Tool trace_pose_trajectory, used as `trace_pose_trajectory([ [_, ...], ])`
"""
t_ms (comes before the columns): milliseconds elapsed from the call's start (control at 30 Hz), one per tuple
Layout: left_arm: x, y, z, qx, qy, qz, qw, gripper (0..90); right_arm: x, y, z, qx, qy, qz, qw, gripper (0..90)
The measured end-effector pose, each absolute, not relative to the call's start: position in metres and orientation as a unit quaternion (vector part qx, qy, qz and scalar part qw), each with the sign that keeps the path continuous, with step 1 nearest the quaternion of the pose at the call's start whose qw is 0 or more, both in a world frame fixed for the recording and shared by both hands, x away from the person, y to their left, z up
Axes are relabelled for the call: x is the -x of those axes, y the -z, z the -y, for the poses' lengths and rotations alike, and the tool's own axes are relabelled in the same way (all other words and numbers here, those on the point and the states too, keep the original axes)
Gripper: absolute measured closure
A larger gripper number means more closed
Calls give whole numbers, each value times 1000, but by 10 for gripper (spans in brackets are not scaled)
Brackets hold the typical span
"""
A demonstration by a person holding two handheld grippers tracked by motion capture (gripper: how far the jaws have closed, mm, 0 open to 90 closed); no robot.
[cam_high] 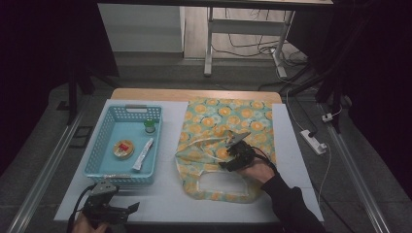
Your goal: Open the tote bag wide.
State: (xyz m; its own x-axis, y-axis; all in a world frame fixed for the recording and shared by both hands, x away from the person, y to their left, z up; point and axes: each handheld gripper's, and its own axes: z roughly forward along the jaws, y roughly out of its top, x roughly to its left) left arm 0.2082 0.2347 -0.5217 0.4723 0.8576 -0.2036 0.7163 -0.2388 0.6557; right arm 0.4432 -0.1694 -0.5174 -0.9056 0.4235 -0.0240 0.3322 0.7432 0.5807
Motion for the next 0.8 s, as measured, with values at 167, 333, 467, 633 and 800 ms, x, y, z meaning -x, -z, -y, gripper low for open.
trace_pose_trajectory([
  [167,-208,522,-235,-781,-99,-504,355,32,-440,514,170,-193,-289,-935,72,666],
  [333,-208,522,-235,-781,-99,-504,356,33,-438,513,169,-186,-286,-938,69,863],
  [467,-209,522,-235,-781,-99,-504,355,33,-440,512,170,-195,-286,-936,58,898],
  [633,-208,522,-234,-781,-99,-504,355,33,-443,503,172,-208,-302,-928,64,899],
  [800,-208,522,-235,-781,-99,-505,354,33,-445,491,176,-210,-324,-920,61,900],
])
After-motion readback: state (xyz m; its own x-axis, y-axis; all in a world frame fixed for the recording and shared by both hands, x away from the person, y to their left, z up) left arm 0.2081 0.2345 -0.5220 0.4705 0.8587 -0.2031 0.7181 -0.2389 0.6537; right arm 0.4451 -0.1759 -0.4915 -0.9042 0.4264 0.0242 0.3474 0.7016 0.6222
